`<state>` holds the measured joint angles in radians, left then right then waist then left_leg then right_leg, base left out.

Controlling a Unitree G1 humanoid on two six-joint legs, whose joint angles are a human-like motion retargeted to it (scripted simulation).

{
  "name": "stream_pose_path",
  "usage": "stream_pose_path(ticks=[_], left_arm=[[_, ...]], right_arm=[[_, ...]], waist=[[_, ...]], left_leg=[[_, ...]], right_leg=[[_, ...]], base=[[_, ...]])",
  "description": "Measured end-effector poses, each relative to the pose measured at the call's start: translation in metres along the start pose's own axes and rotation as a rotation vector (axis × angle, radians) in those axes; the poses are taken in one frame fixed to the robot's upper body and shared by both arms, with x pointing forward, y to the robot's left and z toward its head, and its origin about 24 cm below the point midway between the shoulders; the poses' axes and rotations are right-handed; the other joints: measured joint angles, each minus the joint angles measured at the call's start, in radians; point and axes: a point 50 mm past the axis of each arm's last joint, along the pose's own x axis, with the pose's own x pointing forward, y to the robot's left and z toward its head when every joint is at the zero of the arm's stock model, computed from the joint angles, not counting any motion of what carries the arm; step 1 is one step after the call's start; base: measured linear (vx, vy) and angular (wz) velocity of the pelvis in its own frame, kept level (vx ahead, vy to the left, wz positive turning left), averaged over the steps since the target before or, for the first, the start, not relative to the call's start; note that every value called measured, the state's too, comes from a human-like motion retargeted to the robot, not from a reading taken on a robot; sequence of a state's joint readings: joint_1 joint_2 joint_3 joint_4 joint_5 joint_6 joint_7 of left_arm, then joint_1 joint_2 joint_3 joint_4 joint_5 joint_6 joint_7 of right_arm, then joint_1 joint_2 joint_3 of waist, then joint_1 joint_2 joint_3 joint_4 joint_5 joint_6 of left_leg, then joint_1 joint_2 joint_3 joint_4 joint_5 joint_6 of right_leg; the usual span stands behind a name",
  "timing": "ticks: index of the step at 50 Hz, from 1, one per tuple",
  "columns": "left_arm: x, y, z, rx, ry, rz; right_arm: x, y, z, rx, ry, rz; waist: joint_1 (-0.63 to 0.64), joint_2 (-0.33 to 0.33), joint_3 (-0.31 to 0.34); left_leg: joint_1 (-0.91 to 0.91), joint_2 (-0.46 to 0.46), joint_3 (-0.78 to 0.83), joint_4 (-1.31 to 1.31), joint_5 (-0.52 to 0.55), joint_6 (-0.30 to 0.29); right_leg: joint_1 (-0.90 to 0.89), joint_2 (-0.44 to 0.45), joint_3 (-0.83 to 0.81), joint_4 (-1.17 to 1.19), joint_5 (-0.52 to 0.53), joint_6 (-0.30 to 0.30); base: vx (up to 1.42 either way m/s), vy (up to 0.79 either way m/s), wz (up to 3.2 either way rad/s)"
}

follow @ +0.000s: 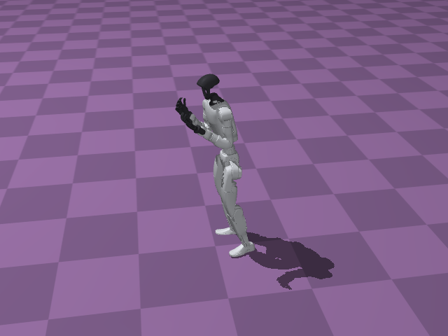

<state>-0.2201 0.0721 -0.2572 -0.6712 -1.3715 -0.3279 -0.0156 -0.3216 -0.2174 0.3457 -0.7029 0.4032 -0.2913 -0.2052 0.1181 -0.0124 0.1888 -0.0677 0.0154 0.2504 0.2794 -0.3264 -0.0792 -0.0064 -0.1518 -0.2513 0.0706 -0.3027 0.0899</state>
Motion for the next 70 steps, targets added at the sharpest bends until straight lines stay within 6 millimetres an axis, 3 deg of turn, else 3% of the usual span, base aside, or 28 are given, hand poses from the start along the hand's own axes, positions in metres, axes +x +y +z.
stream_pose_path(ticks=[2, 3, 5, 8, 10, 15, 18, 20, 23, 26, 28, 31, 35, 37, 40, 43, 45, 47, 50, 52, 55, 58, 62, 64, 66, 70], left_arm=[[0.003, -0.009, -0.008, -0.027, 0.047, -0.024], [0.005, -0.014, -0.009, -0.027, 0.065, -0.045], [0.01, -0.024, -0.01, -0.101, 0.118, -0.111], [0.011, -0.028, -0.001, -0.114, 0.12, -0.135], [0.007, -0.028, 0.007, -0.095, 0.107, -0.133], [-0.014, -0.009, 0.01, 0.094, 0.169, -0.02], [-0.021, 0.009, -0.001, 0.22, 0.204, 0.076], [-0.018, 0.013, -0.011, 0.289, 0.199, 0.097], [0.004, 0.004, -0.028, 0.336, 0.176, 0.001], [0.03, -0.016, -0.039, 0.357, 0.148, -0.137], [0.04, -0.031, -0.039, 0.328, 0.092, -0.2], [0.042, -0.04, -0.022, 0.327, -0.003, -0.215], [0.035, -0.043, -0.019, 0.278, 0.013, -0.223], [0.032, -0.043, -0.017, 0.274, 0.055, -0.25], [0.028, -0.037, -0.02, 0.24, 0.125, -0.244], [0.018, -0.02, -0.018, 0.17, 0.141, -0.145], [0.005, -0.005, -0.012, 0.027, 0.131, -0.043], [-0.015, 0.01, -0.008, -0.17, 0.12, 0.068], [-0.045, 0.02, -0.006, -0.352, 0.122, 0.176], [-0.056, 0.022, -0.001, -0.39, 0.109, 0.188], [-0.064, 0.025, 0.012, -0.346, 0.052, 0.202], [-0.064, 0.025, 0.023, -0.373, -0.061, 0.196], [-0.048, 0.02, 0.033, -0.21, -0.093, 0.073], [-0.036, 0.015, 0.038, -0.08, -0.082, 0.026], [-0.021, 0.008, 0.045, 0.11, -0.065, -0.035], [0.024, -0.015, 0.064, 0.682, -0.097, -0.181]], right_arm=[[0.016, 0.006, 0.005, -0.231, -0.093, 0.051], [0.026, 0.011, 0.01, -0.263, -0.148, 0.081], [0.043, 0.026, 0.023, 0.168, -0.197, 0.155], [0.062, 0.033, 0.042, 0.171, -0.328, 0.207], [0.066, 0.039, 0.051, 0.197, -0.382, 0.232], [0.05, 0.042, 0.047, 0.151, -0.35, 0.214], [0.037, 0.031, 0.036, 0.074, -0.273, 0.141], [0.03, 0.025, 0.028, 0.039, -0.227, 0.097], [0.025, 0.017, 0.015, -0.021, -0.159, 0.054], [0.012, 0.007, 0.001, -0.036, -0.062, -0.025], [0.006, 0.007, -0.003, -0.027, -0.033, -0.049], [0.005, 0.011, -0.001, 0.012, -0.036, -0.028], [0.005, 0.014, 0.009, 0.029, -0.064, 0.013], [0.005, 0.021, 0.01, 0.059, -0.069, 0.035], [0.007, 0.025, 0.01, 0.031, -0.076, 0.065], [0.015, 0.022, 0.008, 0.007, -0.084, 0.103], [0.029, 0.026, 0.005, 0.017, -0.109, 0.16], [0.043, 0.035, 0.004, 0.072, -0.143, 0.19], [0.049, 0.044, 0.007, 0.165, -0.177, 0.197], [0.05, 0.048, 0.011, 0.186, -0.202, 0.209], [0.052, 0.05, 0.015, 0.143, -0.228, 0.247], [0.055, 0.049, 0.016, 0.086, -0.233, 0.281], [0.047, 0.044, 0.012, 0.037, -0.19, 0.323], [0.033, 0.033, 0.005, 0.027, -0.116, 0.287], [0.016, 0.02, -0.001, 0.013, -0.029, 0.232], [-0.01, -0.001, -0.003, -0.041, 0.088, 0.122]], waist=[[-0.025, 0.002, 0.062], [-0.044, 0.011, 0.096], [-0.071, 0.035, 0.132], [-0.024, 0.022, 0.082], [0.018, -0.008, 0.043], [0.066, -0.072, -0.031], [0.07, -0.018, -0.041], [0.061, 0.031, -0.028], [0.029, 0.03, 0.029], [0.057, 0.013, 0.065], [0.092, 0.008, 0.05], [0.084, -0.01, -0.042], [0.058, -0.039, -0.107], [0.042, -0.054, -0.093], [0.059, -0.075, -0.027], [0.074, -0.022, 0.053], [0.064, 0.021, 0.109], [0.047, 0.024, 0.127], [0.078, 0.012, 0.093], [0.131, 0.0, 0.057], [0.185, 0.008, 0.01], [0.196, 0.02, -0.006], [0.147, 0.031, 0.018], [0.104, 0.044, 0.012], [0.058, 0.063, -0.002], [-0.037, 0.098, -0.017]], left_leg=[[-0.016, 0.028, 0.067, 0.18, -0.066, 0.092], [-0.039, 0.058, 0.074, 0.312, -0.111, 0.121], [-0.105, 0.123, 0.055, 0.559, -0.193, 0.154], [-0.159, 0.158, 0.055, 0.661, -0.228, 0.174], [-0.146, 0.148, 0.083, 0.564, -0.182, 0.16], [-0.022, 0.02, -0.019, 0.054, 0.092, 0.077], [0.049, 0.039, -0.132, -0.096, 0.174, 0.01], [0.078, 0.089, -0.149, -0.106, 0.118, -0.021], [0.045, 0.097, -0.155, 0.025, -0.066, -0.01], [-0.004, 0.075, -0.142, 0.147, -0.122, 0.048], [-0.001, 0.066, -0.114, 0.131, -0.08, 0.054], [0.04, 0.042, -0.07, -0.031, 0.085, 0.054], [0.047, -0.004, -0.065, -0.143, 0.268, 0.017], [0.056, -0.01, 0.002, -0.135, 0.265, 0.014], [0.025, 0.001, 0.121, 0.091, 0.119, 0.064], [-0.09, 0.077, 0.089, 0.519, -0.069, 0.095], [-0.148, 0.126, 0.053, 0.7, -0.147, 0.121], [-0.172, 0.141, 0.046, 0.732, -0.183, 0.151], [-0.134, 0.105, 0.043, 0.55, -0.174, 0.144], [-0.083, 0.041, 0.008, 0.307, -0.101, 0.102], [-0.014, -0.006, -0.051, -0.008, 0.052, 0.05], [0.025, -0.002, 0.005, -0.115, 0.102, 0.028], [0.058, -0.005, 0.048, -0.17, 0.091, -0.008], [0.068, -0.006, 0.049, -0.183, 0.091, -0.035], [0.07, -0.002, 0.057, -0.174, 0.088, -0.062], [0.084, -0.025, 0.135, -0.18, 0.104, -0.027]], right_leg=[[0.018, -0.028, -0.012, 0.047, -0.026, -0.026], [0.023, -0.035, -0.023, 0.096, -0.057, -0.042], [0.004, -0.036, -0.038, 0.222, -0.138, -0.074], [-0.053, -0.048, -0.03, 0.309, -0.176, -0.086], [-0.074, -0.057, -0.009, 0.275, -0.116, -0.081], [-0.038, -0.057, 0.052, 0.074, 0.124, -0.037], [-0.023, -0.004, 0.088, 0.128, 0.108, -0.071], [-0.096, 0.028, 0.096, 0.389, -0.01, -0.1], [-0.238, -0.021, 0.077, 0.851, -0.196, -0.116], [-0.284, -0.047, 0.092, 1.0, -0.256, -0.153], [-0.272, -0.03, 0.107, 0.934, -0.234, -0.159], [-0.195, 0.016, 0.117, 0.606, -0.153, -0.14], [-0.046, 0.048, 0.177, 0.091, 0.064, -0.076], [-0.012, 0.03, 0.179, 0.008, 0.112, -0.046], [0.035, -0.028, 0.134, -0.013, 0.037, -0.027], [0.038, -0.019, 0.141, 0.089, -0.129, -0.106], [-0.035, 0.008, 0.158, 0.28, -0.228, -0.157], [-0.095, 0.016, 0.161, 0.384, -0.247, -0.148], [-0.082, 0.022, 0.164, 0.307, -0.169, -0.118], [-0.051, 0.023, 0.185, 0.191, -0.091, -0.093], [-0.013, 0.049, 0.207, 0.05, 0.011, -0.066], [0.001, 0.064, 0.221, -0.018, 0.057, -0.055], [0.011, 0.065, 0.232, -0.056, 0.058, -0.043], [0.016, 0.064, 0.23, -0.062, 0.054, -0.038], [0.017, 0.063, 0.236, -0.062, 0.056, -0.033], [-0.004, 0.045, 0.317, -0.056, 0.08, -0.014]], base=[[-0.13, -0.02, 0.58], [-0.09, -0.01, 0.64], [-0.03, 0.0, 0.56], [0.08, 0.04, 0.02], [0.11, 0.1, -0.38], [0.09, 0.17, -0.32], [0.03, 0.24, -0.12], [-0.04, 0.25, 0.04], [-0.11, 0.17, 0.41], [-0.05, 0.09, 0.05], [0.09, 0.04, -0.68], [0.14, -0.03, -0.72], [0.05, -0.11, -0.02], [-0.01, -0.11, -0.03], [-0.07, -0.11, -0.22], [-0.11, -0.05, -0.29], [-0.08, -0.02, -0.27], [0.03, -0.02, -0.02], [0.11, 0.0, -0.09], [0.11, 0.05, -0.28], [0.06, 0.09, -0.3], [0.01, 0.12, -0.31], [-0.03, 0.13, -0.22], [0.01, 0.13, -0.05], [0.05, 0.14, -0.26], [0.06, 0.14, -1.0]])
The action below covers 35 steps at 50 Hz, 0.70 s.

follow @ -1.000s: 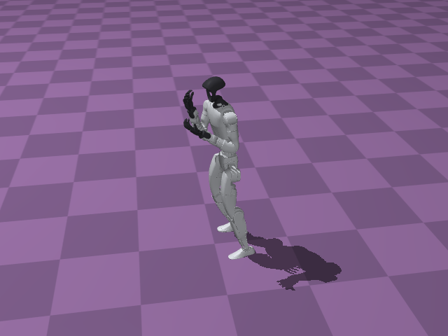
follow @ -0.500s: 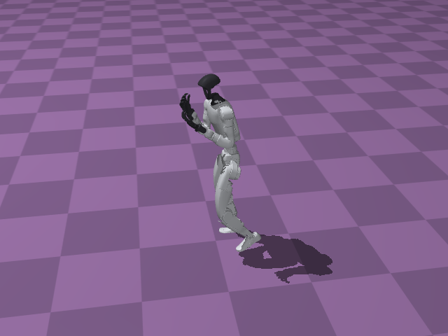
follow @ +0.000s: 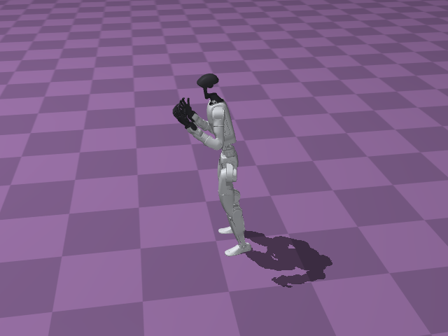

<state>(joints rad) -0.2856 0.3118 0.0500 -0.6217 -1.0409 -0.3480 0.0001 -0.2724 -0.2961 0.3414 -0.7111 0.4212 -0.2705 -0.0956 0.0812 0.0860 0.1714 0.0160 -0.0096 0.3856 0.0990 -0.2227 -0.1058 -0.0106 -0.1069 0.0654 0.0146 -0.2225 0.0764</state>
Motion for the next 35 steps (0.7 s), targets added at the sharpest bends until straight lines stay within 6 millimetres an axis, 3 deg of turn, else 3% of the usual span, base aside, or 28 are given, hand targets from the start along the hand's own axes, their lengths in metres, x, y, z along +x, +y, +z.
stream_pose_path(ticks=[3, 5, 8, 10, 11, 12, 13, 15, 18, 20, 22, 23, 25, 27, 30, 32, 33, 35], left_arm=[[0.041, -0.012, 0.021, 0.594, -0.108, -0.112], [0.082, -0.021, 0.018, 1.166, -0.158, -0.216], [0.176, -0.034, -0.023, 1.739, -0.182, -0.384], [0.23, -0.018, -0.056, 2.262, -0.137, -0.432], [0.237, 0.003, -0.075, 2.522, 0.035, -0.539], [0.244, 0.017, -0.079, 2.741, 0.199, -0.6], [0.241, 0.033, -0.083, 2.801, 0.439, -0.63], [0.238, 0.039, -0.085, 2.759, 0.568, -0.619], [0.236, -0.013, -0.092, 2.358, 0.054, -0.659], [0.21, -0.052, -0.097, 2.084, -0.225, -0.744], [0.176, -0.071, -0.101, 1.824, -0.285, -0.783], [0.159, -0.074, -0.099, 1.695, -0.235, -0.785], [0.132, -0.065, -0.082, 1.416, -0.043, -0.724], [0.106, -0.035, -0.06, 1.114, 0.115, -0.525], [0.062, 0.005, -0.042, 0.591, 0.146, -0.121], [0.032, 0.016, -0.041, 0.337, 0.121, 0.052], [0.019, 0.016, -0.042, 0.253, 0.111, 0.111], [-0.005, 0.013, -0.049, 0.124, 0.139, 0.196]], right_arm=[[-0.009, -0.013, 0.007, -0.12, 0.042, -0.034], [-0.013, -0.02, 0.018, -0.15, 0.076, 0.015], [-0.016, -0.033, 0.04, -0.416, 0.047, -0.019], [-0.017, -0.042, 0.053, -0.619, 0.002, -0.075], [-0.012, -0.045, 0.054, -0.697, -0.013, -0.064], [-0.006, -0.046, 0.054, -0.772, -0.028, -0.038], [0.003, -0.046, 0.054, -0.844, -0.037, 0.021], [0.015, -0.042, 0.056, -0.917, -0.101, 0.056], [0.029, -0.033, 0.062, -0.951, -0.273, 0.016], [0.035, -0.032, 0.061, -0.987, -0.315, -0.02], [0.05, -0.036, 0.057, -1.064, -0.301, -0.025], [0.062, -0.038, 0.054, -1.118, -0.283, -0.015], [0.094, -0.041, 0.045, -1.244, -0.231, 0.028], [0.132, -0.043, 0.024, -1.341, -0.167, 0.049], [0.195, -0.058, -0.01, -1.562, -0.014, 0.068], [0.222, -0.087, -0.038, -1.766, 0.182, 0.076], [0.225, -0.11, -0.047, -1.857, 0.322, 0.063], [0.208, -0.164, -0.052, -1.813, 0.658, -0.101]], waist=[[-0.12, 0.04, -0.022], [-0.213, 0.072, -0.021], [-0.354, 0.061, -0.002], [-0.434, 0.034, -0.006], [-0.472, 0.021, 0.0], [-0.503, 0.015, 0.006], [-0.52, 0.025, 0.013], [-0.543, -0.014, 0.002], [-0.483, -0.061, -0.014], [-0.419, -0.081, -0.032], [-0.371, -0.101, -0.057], [-0.351, -0.111, -0.071], [-0.309, -0.125, -0.101], [-0.253, -0.143, -0.122], [-0.092, -0.171, -0.091], [0.031, -0.195, -0.067], [0.088, -0.208, -0.055], [0.175, -0.231, -0.034]], left_leg=[[0.0, 0.004, 0.065, 0.034, -0.02, 0.012], [-0.005, 0.011, 0.095, 0.067, -0.031, -0.007], [-0.046, 0.012, 0.076, 0.157, -0.051, 0.001], [-0.081, 0.01, 0.054, 0.208, -0.064, 0.013], [-0.084, 0.008, 0.048, 0.214, -0.067, 0.016], [-0.084, 0.007, 0.045, 0.213, -0.067, 0.015], [-0.075, 0.007, 0.048, 0.199, -0.064, 0.008], [-0.051, 0.011, 0.069, 0.162, -0.051, -0.014], [-0.002, 0.015, 0.126, 0.112, -0.024, -0.041], [0.012, 0.016, 0.138, 0.105, -0.016, -0.047], [0.011, 0.023, 0.121, 0.118, -0.023, -0.043], [0.009, 0.029, 0.107, 0.131, -0.03, -0.04], [0.003, 0.043, 0.072, 0.163, -0.05, -0.033], [-0.001, 0.052, 0.039, 0.186, -0.069, -0.023], [0.004, 0.056, -0.002, 0.197, -0.098, -0.005], [-0.002, 0.05, -0.026, 0.19, -0.104, 0.004], [-0.011, 0.044, -0.043, 0.187, -0.103, 0.011], [-0.037, 0.029, -0.098, 0.188, -0.093, 0.019]], right_leg=[[-0.025, 0.0, 0.074, 0.009, 0.008, 0.024], [-0.035, 0.003, 0.11, 0.009, 0.015, 0.032], [-0.044, -0.014, 0.113, 0.017, -0.002, 0.017], [-0.05, -0.028, 0.098, 0.024, -0.02, -0.002], [-0.049, -0.031, 0.091, 0.027, -0.026, -0.004], [-0.047, -0.032, 0.086, 0.028, -0.028, -0.003], [-0.044, -0.029, 0.087, 0.025, -0.025, 0.005], [-0.044, -0.017, 0.102, 0.016, -0.009, 0.015], [-0.041, -0.002, 0.15, 0.0, 0.019, 0.023], [-0.034, 0.001, 0.163, -0.013, 0.032, 0.026], [-0.017, 0.003, 0.147, -0.022, 0.034, 0.016], [-0.005, 0.006, 0.132, -0.023, 0.032, 0.007], [0.021, 0.012, 0.094, -0.019, 0.02, -0.014], [0.041, 0.017, 0.057, -0.003, 0.001, -0.037], [0.054, 0.022, 0.014, 0.041, -0.036, -0.046], [0.033, 0.019, -0.011, 0.091, -0.065, -0.04], [0.018, 0.014, -0.029, 0.119, -0.078, -0.035], [-0.005, -0.003, -0.081, 0.172, -0.1, -0.022]], base=[[0.05, 0.11, -1.42], [-0.02, 0.1, -1.28], [-0.07, 0.09, -0.41], [-0.06, 0.08, 0.31], [-0.04, 0.08, 0.33], [-0.03, 0.07, 0.1], [-0.01, 0.06, -0.22], [0.01, 0.01, -0.72], [0.02, -0.05, -1.15], [0.02, -0.07, -0.56], [0.04, -0.07, 0.33], [0.04, -0.06, 0.85], [0.04, -0.06, 1.15], [0.02, -0.06, 1.22], [-0.03, -0.05, 0.99], [-0.07, -0.05, 0.9], [-0.08, -0.04, 1.16], [-0.08, -0.03, 1.65]])
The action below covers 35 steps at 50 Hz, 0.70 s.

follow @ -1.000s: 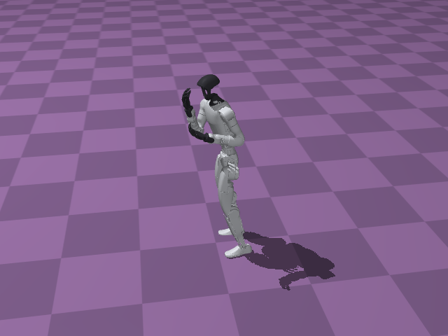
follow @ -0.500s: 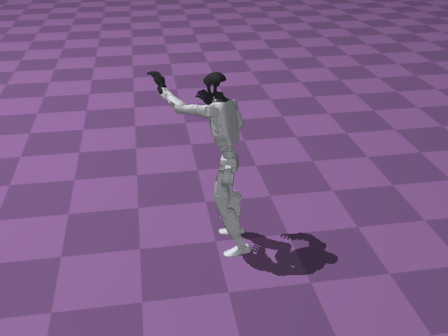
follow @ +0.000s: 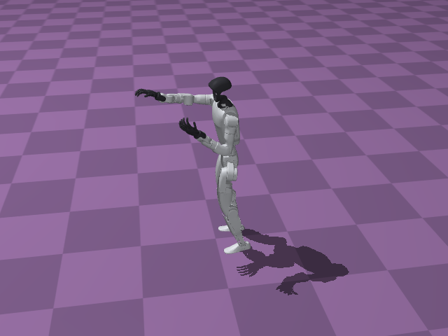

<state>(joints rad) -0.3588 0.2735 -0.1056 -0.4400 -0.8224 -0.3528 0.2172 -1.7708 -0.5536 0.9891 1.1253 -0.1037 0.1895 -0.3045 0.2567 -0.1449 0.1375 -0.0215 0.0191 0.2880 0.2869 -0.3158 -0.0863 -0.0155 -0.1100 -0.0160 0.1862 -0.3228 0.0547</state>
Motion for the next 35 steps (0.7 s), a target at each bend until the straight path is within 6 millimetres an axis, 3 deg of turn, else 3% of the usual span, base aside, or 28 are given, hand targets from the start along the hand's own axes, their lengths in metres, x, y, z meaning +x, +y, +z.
stream_pose_path(ticks=[2, 3, 5, 7, 8, 10, 11, 13, 14, 17, 19, 21, 23, 25, 27, 28, 30, 31, 33, 35], left_arm=[[-0.017, 0.003, -0.008, -0.105, 0.081, 0.047], [-0.024, -0.003, -0.02, -0.187, 0.139, 0.062], [-0.036, -0.009, -0.029, -0.316, 0.211, 0.072], [-0.042, -0.019, -0.036, -0.491, 0.253, 0.074], [-0.044, -0.026, -0.039, -0.677, 0.26, 0.113], [-0.037, -0.035, -0.031, -0.623, 0.256, -0.012], [-0.035, -0.039, -0.026, -0.624, 0.237, -0.061], [-0.034, -0.042, -0.011, -0.682, 0.179, -0.119], [-0.041, -0.041, -0.006, -0.732, 0.165, -0.107], [-0.066, -0.027, 0.01, -0.771, 0.16, -0.025], [-0.082, -0.012, 0.017, -0.647, 0.192, 0.067], [-0.1, 0.007, 0.021, -0.541, 0.225, 0.194], [-0.12, 0.024, 0.021, -0.429, 0.291, 0.293], [-0.137, 0.034, 0.016, -0.39, 0.312, 0.419], [-0.139, 0.04, 0.01, -0.347, 0.316, 0.459], [-0.134, 0.042, 0.008, -0.322, 0.32, 0.436], [-0.115, 0.042, 0.009, -0.339, 0.264, 0.376], [-0.106, 0.038, 0.009, -0.39, 0.245, 0.324], [-0.097, 0.027, 0.01, -0.499, 0.235, 0.263], [-0.098, 0.018, 0.016, -0.518, 0.249, 0.224]], right_arm=[[-0.003, 0.004, -0.046, 0.406, 0.327, -0.041], [-0.006, -0.005, -0.069, 0.658, 0.451, -0.142], [-0.007, -0.024, -0.078, 1.078, 0.456, -0.316], [-0.015, -0.033, -0.063, 1.292, 0.255, -0.386], [-0.027, -0.031, -0.048, 1.382, 0.147, -0.383], [-0.053, -0.031, -0.011, 1.59, -0.087, -0.331], [-0.07, -0.021, 0.002, 1.552, -0.201, -0.233], [-0.11, -0.011, 0.023, 1.639, -0.386, -0.111], [-0.133, -0.004, 0.024, 1.725, -0.43, -0.059], [-0.201, 0.022, 0.02, 2.051, -0.447, 0.107], [-0.239, 0.044, 0.019, 2.189, -0.334, 0.198], [-0.269, 0.066, 0.019, 2.241, -0.169, 0.269], [-0.288, 0.083, 0.016, 2.138, -0.116, 0.433], [-0.295, 0.088, 0.021, 2.186, -0.032, 0.39], [-0.284, 0.074, 0.028, 2.131, -0.135, 0.344], [-0.274, 0.062, 0.032, 2.05, -0.237, 0.329], [-0.253, 0.024, 0.046, 2.181, -0.439, 0.146], [-0.244, 0.005, 0.054, 2.261, -0.585, 0.132], [-0.24, -0.024, 0.07, 2.379, -0.821, 0.164], [-0.245, -0.038, 0.079, 2.272, -0.914, 0.111]], waist=[[0.033, 0.002, 0.022], [0.061, 0.017, 0.037], [0.068, 0.057, 0.069], [0.055, 0.098, 0.095], [0.043, 0.112, 0.11], [0.008, 0.12, 0.16], [-0.009, 0.128, 0.168], [-0.044, 0.121, 0.184], [-0.049, 0.122, 0.162], [-0.04, 0.122, 0.084], [-0.019, 0.106, 0.057], [-0.007, 0.086, 0.046], [-0.01, 0.065, 0.046], [-0.027, 0.056, 0.069], [-0.04, 0.085, 0.127], [-0.041, 0.11, 0.165], [-0.033, 0.15, 0.235], [-0.023, 0.144, 0.24], [-0.013, 0.125, 0.216], [-0.011, 0.099, 0.156]], left_leg=[[-0.03, -0.017, -0.085, 0.007, 0.015, -0.001], [-0.042, -0.025, -0.133, 0.007, 0.023, -0.007], [-0.047, -0.035, -0.229, -0.005, 0.037, -0.031], [-0.033, -0.037, -0.311, -0.042, 0.059, -0.063], [-0.021, -0.037, -0.345, -0.065, 0.071, -0.073], [0.0, -0.029, -0.395, -0.113, 0.103, -0.103], [0.009, -0.015, -0.416, -0.127, 0.111, -0.141], [0.028, -0.037, -0.424, -0.162, 0.144, -0.174], [0.022, -0.038, -0.411, -0.176, 0.164, -0.176], [-0.005, 0.003, -0.358, -0.204, 0.228, -0.167], [-0.011, 0.009, -0.321, -0.219, 0.276, -0.106], [-0.018, -0.007, -0.278, -0.204, 0.297, -0.061], [-0.057, -0.022, -0.217, -0.102, 0.257, -0.042], [-0.132, -0.022, -0.14, 0.112, 0.155, -0.026], [-0.205, 0.023, -0.094, 0.378, 0.025, -0.015], [-0.231, 0.053, -0.089, 0.497, -0.034, -0.006], [-0.269, 0.103, -0.089, 0.672, -0.122, 0.027], [-0.288, 0.11, -0.079, 0.702, -0.14, 0.056], [-0.301, 0.108, -0.054, 0.679, -0.147, 0.105], [-0.256, 0.08, -0.03, 0.527, -0.112, 0.126]], right_leg=[[-0.001, -0.017, -0.075, 0.04, -0.019, -0.002], [0.004, -0.023, -0.113, 0.058, -0.031, -0.006], [0.019, -0.024, -0.171, 0.102, -0.068, -0.039], [0.024, -0.015, -0.194, 0.163, -0.112, -0.081], [0.023, -0.01, -0.194, 0.199, -0.133, -0.1], [0.014, 0.009, -0.178, 0.26, -0.155, -0.137], [0.015, 0.024, -0.175, 0.277, -0.154, -0.14], [0.011, 0.009, -0.164, 0.307, -0.147, -0.116], [0.005, 0.011, -0.161, 0.293, -0.127, -0.107], [0.009, 0.061, -0.142, 0.169, -0.022, -0.097], [0.03, 0.07, -0.103, 0.063, 0.064, -0.079], [0.056, 0.051, -0.056, -0.025, 0.132, -0.044], [0.082, 0.021, -0.011, -0.081, 0.137, -0.014], [0.114, -0.011, 0.015, -0.107, 0.07, 0.004], [0.146, -0.007, 0.023, -0.081, -0.037, -0.008], [0.152, 0.007, 0.032, -0.039, -0.094, -0.027], [0.107, 0.041, 0.069, 0.126, -0.207, -0.089], [0.055, 0.045, 0.094, 0.208, -0.236, -0.113], [0.001, 0.044, 0.126, 0.247, -0.225, -0.128], [0.032, 0.032, 0.134, 0.113, -0.113, -0.1]], base=[[-0.06, -0.02, 2.38], [-0.06, -0.01, 2.68], [-0.05, -0.01, 2.68], [-0.04, -0.03, 2.33], [-0.04, -0.05, 1.9], [-0.03, -0.09, 1.44], [0.0, -0.06, 1.03], [0.05, 0.07, 0.57], [0.07, 0.02, 0.08], [0.06, -0.23, -0.68], [0.04, -0.25, -1.24], [0.01, -0.18, -1.3], [-0.04, -0.17, -1.16], [-0.08, -0.15, -0.96], [-0.12, -0.13, -0.91], [-0.15, -0.1, -0.99], [-0.14, -0.08, -1.07], [-0.08, -0.07, -1.01], [0.06, -0.05, -0.69], [0.21, -0.03, -0.27]])
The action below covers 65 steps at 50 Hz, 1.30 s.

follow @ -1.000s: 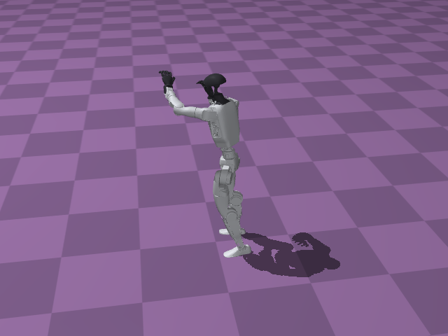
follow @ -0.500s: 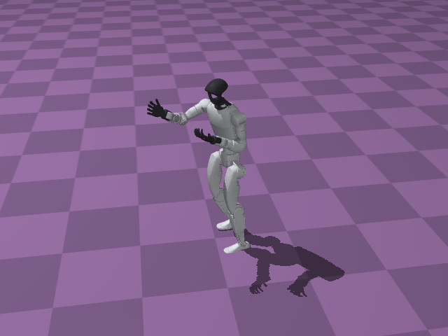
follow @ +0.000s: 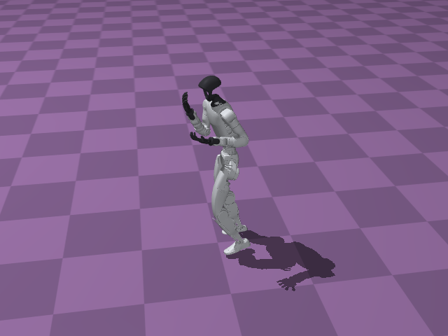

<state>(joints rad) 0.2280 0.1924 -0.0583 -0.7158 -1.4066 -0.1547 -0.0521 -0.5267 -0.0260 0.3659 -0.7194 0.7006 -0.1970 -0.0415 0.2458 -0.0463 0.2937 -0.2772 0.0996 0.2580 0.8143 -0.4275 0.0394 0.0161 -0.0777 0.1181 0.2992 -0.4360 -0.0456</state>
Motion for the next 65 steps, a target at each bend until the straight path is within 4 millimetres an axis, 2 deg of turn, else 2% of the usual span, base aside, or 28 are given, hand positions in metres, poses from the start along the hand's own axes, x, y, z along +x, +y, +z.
stream_pose_path(ticks=[2, 4, 7, 9, 11, 13, 16, 17, 19, 22, 26, 29, 30, 32, 34, 38, 42, 45, 48, 50, 53, 55, 57, 59, 60, 62, 63, 65], left_arm=[[-0.009, -0.001, 0.004, 0.049, 0.016, 0.016], [-0.014, -0.003, 0.007, 0.095, 0.017, 0.022], [-0.014, -0.007, 0.008, 0.179, -0.011, 0.009], [-0.007, -0.014, 0.009, 0.245, -0.048, -0.033], [0.009, -0.024, 0.007, 0.299, -0.086, -0.118], [0.035, -0.039, 0.0, 0.298, -0.126, -0.244], [0.074, -0.079, -0.014, 0.226, -0.182, -0.456], [0.084, -0.095, -0.019, 0.204, -0.198, -0.529], [0.093, -0.12, -0.023, 0.218, -0.244, -0.639], [0.093, -0.139, -0.029, 0.137, -0.265, -0.704], [0.094, -0.13, -0.038, 0.037, -0.167, -0.668], [0.088, -0.122, -0.046, -0.047, -0.101, -0.635], [0.086, -0.121, -0.051, -0.057, -0.063, -0.639], [0.086, -0.11, -0.051, -0.11, -0.104, -0.45], [0.078, -0.106, -0.053, -0.207, -0.021, -0.53], [0.052, -0.05, -0.048, -0.322, 0.097, -0.279], [0.004, -0.008, -0.05, -0.609, 0.113, 0.048], [-0.02, 0.009, -0.044, -0.621, 0.069, 0.157], [-0.024, 0.019, -0.043, -0.706, 0.038, 0.325], [-0.016, -0.003, -0.054, -0.885, 0.003, 0.28], [0.012, -0.02, -0.046, -0.907, -0.023, 0.118], [0.033, -0.028, -0.031, -0.587, -0.038, -0.177], [0.053, -0.034, -0.026, -0.564, -0.079, -0.263], [0.061, -0.032, -0.007, -0.331, -0.172, -0.264], [0.064, -0.029, 0.005, -0.166, -0.238, -0.243], [0.065, -0.018, 0.039, 0.216, -0.371, -0.145], [0.065, -0.017, 0.051, 0.41, -0.396, -0.114], [0.072, -0.022, 0.059, 0.692, -0.388, -0.118]], right_arm=[[-0.005, 0.004, -0.003, -0.228, 0.012, -0.031], [-0.013, 0.009, -0.01, -0.228, 0.059, -0.036], [-0.025, 0.014, -0.02, -0.281, 0.134, -0.023], [-0.034, 0.014, -0.021, -0.399, 0.165, -0.018], [-0.04, 0.008, -0.019, -0.528, 0.181, -0.022], [-0.043, -0.003, -0.019, -0.656, 0.202, -0.04], [-0.05, -0.021, -0.024, -0.788, 0.272, -0.083], [-0.052, -0.027, -0.022, -0.85, 0.287, -0.078], [-0.052, -0.028, -0.023, -0.976, 0.307, -0.006], [-0.043, -0.012, -0.02, -0.848, 0.233, 0.059], [-0.037, -0.009, -0.025, -0.74, 0.266, 0.16], [-0.033, -0.005, -0.02, -0.782, 0.218, 0.162], [-0.034, -0.006, -0.021, -0.866, 0.254, 0.228], [-0.028, -0.005, -0.012, -0.887, 0.098, 0.057], [-0.019, -0.002, -0.014, -0.795, 0.093, 0.099], [0.002, -0.007, -0.022, -0.575, 0.096, 0.071], [-0.013, -0.005, -0.016, -0.28, 0.092, -0.054], [-0.034, -0.011, -0.011, -0.195, 0.134, -0.131], [-0.045, -0.016, -0.013, -0.078, 0.178, -0.232], [-0.046, -0.013, -0.016, 0.089, 0.16, -0.27], [-0.037, -0.018, -0.012, -0.168, 0.125, -0.259], [-0.033, -0.033, -0.002, -0.493, 0.113, -0.285], [-0.038, -0.034, 0.003, -0.017, 0.047, -0.317], [-0.051, -0.035, 0.003, -0.098, 0.106, -0.313], [-0.057, -0.034, 0.003, -0.182, 0.154, -0.291], [-0.065, -0.038, 0.006, -0.786, 0.296, -0.135], [-0.07, -0.039, 0.009, -0.86, 0.322, -0.116], [-0.08, -0.033, 0.012, -0.314, 0.315, -0.253]], waist=[[0.002, -0.026, -0.09], [0.0, -0.029, -0.161], [-0.015, 0.019, -0.23], [-0.035, 0.078, -0.233], [-0.055, 0.13, -0.217], [-0.069, 0.123, -0.196], [-0.097, 0.042, -0.147], [-0.103, 0.022, -0.135], [-0.136, 0.015, -0.135], [-0.18, 0.048, -0.166], [-0.229, 0.028, -0.225], [-0.225, -0.008, -0.199], [-0.215, -0.024, -0.174], [-0.172, -0.004, -0.105], [-0.121, 0.036, -0.029], [-0.082, 0.042, -0.015], [-0.072, 0.014, -0.059], [-0.011, 0.01, -0.116], [0.033, 0.046, -0.143], [0.035, 0.085, -0.143], [0.006, 0.103, -0.101], [-0.016, 0.089, -0.048], [-0.029, 0.077, -0.018], [-0.04, 0.087, -0.048], [-0.048, 0.097, -0.073], [-0.082, 0.121, -0.145], [-0.107, 0.134, -0.18], [-0.168, 0.15, -0.235]], left_leg=[[0.076, -0.06, -0.003, -0.242, 0.083, -0.021], [0.152, -0.104, -0.03, -0.478, 0.2, -0.055], [0.249, -0.096, -0.042, -0.689, 0.364, -0.125], [0.313, -0.049, -0.017, -0.731, 0.378, -0.181], [0.361, 0.003, -0.003, -0.736, 0.297, -0.204], [0.363, 0.006, -0.013, -0.707, 0.181, -0.148], [0.29, -0.057, -0.058, -0.559, 0.064, -0.011], [0.259, -0.071, -0.071, -0.504, 0.052, 0.007], [0.226, -0.063, -0.083, -0.462, 0.08, -0.032], [0.264, -0.032, -0.092, -0.564, 0.179, -0.112], [0.296, -0.064, -0.127, -0.687, 0.311, -0.141], [0.26, -0.09, -0.073, -0.583, 0.261, -0.106], [0.231, -0.09, -0.028, -0.482, 0.202, -0.074], [0.134, -0.013, 0.044, -0.144, 0.045, -0.007], [0.075, 0.065, 0.048, 0.09, -0.044, 0.003], [0.02, 0.097, 0.036, 0.15, -0.073, -0.008], [0.118, 0.026, 0.031, -0.191, 0.047, -0.035], [0.195, -0.076, -0.091, -0.463, 0.16, -0.079], [0.279, -0.089, -0.155, -0.575, 0.273, -0.096], [0.322, -0.049, -0.138, -0.58, 0.251, -0.1], [0.325, -0.03, -0.12, -0.502, 0.061, -0.039], [0.309, -0.054, -0.131, -0.413, -0.047, -0.005], [0.279, -0.07, -0.122, -0.337, -0.062, 0.002], [0.294, -0.066, -0.083, -0.387, -0.012, -0.031], [0.314, -0.062, -0.059, -0.447, 0.026, -0.05], [0.348, -0.055, -0.011, -0.581, 0.128, -0.07], [0.357, -0.053, 0.006, -0.633, 0.186, -0.085], [0.36, -0.063, 0.024, -0.691, 0.286, -0.113]], right_leg=[[0.049, -0.018, 0.0, -0.175, 0.17, 0.064], [0.063, -0.015, -0.016, -0.266, 0.313, 0.108], [0.07, 0.018, -0.13, -0.279, 0.391, 0.097], [0.078, 0.05, -0.215, -0.188, 0.327, 0.033], [0.03, 0.077, -0.255, 0.039, 0.202, -0.016], [-0.085, 0.053, -0.262, 0.344, 0.067, -0.028], [-0.201, -0.048, -0.26, 0.608, -0.042, -0.047], [-0.218, -0.076, -0.268, 0.631, -0.054, -0.057], [-0.211, -0.085, -0.297, 0.568, -0.04, -0.088], [-0.134, -0.031, -0.336, 0.284, 0.012, -0.089], [-0.018, -0.008, -0.36, -0.111, 0.142, -0.003], [0.042, -0.065, -0.412, -0.207, 0.202, 0.049], [0.062, -0.092, -0.428, -0.213, 0.186, 0.061], [0.091, -0.103, -0.431, -0.184, 0.089, 0.057], [0.072, -0.086, -0.405, -0.075, -0.019, 0.025], [-0.068, -0.083, -0.34, 0.162, -0.11, 0.015], [0.018, -0.067, -0.364, -0.067, 0.07, 0.05], [0.039, -0.057, -0.355, -0.181, 0.24, 0.083], [0.023, -0.032, -0.337, -0.13, 0.275, 0.06], [-0.026, -0.016, -0.347, 0.05, 0.196, 0.013], [-0.175, -0.08, -0.365, 0.506, 0.01, -0.014], [-0.2, -0.146, -0.377, 0.68, -0.092, -0.033], [-0.203, -0.192, -0.374, 0.723, -0.123, -0.043], [-0.193, -0.188, -0.358, 0.643, -0.119, -0.043], [-0.185, -0.176, -0.349, 0.571, -0.111, -0.039], [-0.156, -0.133, -0.323, 0.345, -0.054, -0.005], [-0.13, -0.108, -0.3, 0.208, 0.003, 0.011], [-0.072, -0.081, -0.229, -0.05, 0.163, 0.044]], base=[[0.25, 0.01, -0.12], [0.21, 0.05, -0.19], [0.16, 0.07, -0.22], [0.12, 0.08, 0.01], [0.04, 0.08, 0.27], [-0.06, 0.04, 0.55], [-0.08, -0.01, 0.85], [-0.03, -0.03, 0.8], [0.05, -0.05, 0.44], [0.13, -0.11, 0.0], [0.06, -0.18, 0.26], [-0.06, -0.17, 0.66], [-0.11, -0.15, 0.56], [-0.13, -0.13, 0.18], [-0.11, -0.11, -0.56], [0.02, -0.09, -0.75], [0.16, 0.0, -0.03], [0.09, 0.09, -0.4], [0.01, 0.1, -0.65], [-0.05, 0.1, -0.3], [-0.1, 0.07, 0.32], [-0.09, 0.03, 0.59], [-0.02, 0.01, 0.14], [0.12, 0.01, -0.78], [0.16, -0.02, -1.2], [0.16, -0.06, -1.23], [0.15, -0.12, -1.04], [0.12, -0.17, -0.8]])
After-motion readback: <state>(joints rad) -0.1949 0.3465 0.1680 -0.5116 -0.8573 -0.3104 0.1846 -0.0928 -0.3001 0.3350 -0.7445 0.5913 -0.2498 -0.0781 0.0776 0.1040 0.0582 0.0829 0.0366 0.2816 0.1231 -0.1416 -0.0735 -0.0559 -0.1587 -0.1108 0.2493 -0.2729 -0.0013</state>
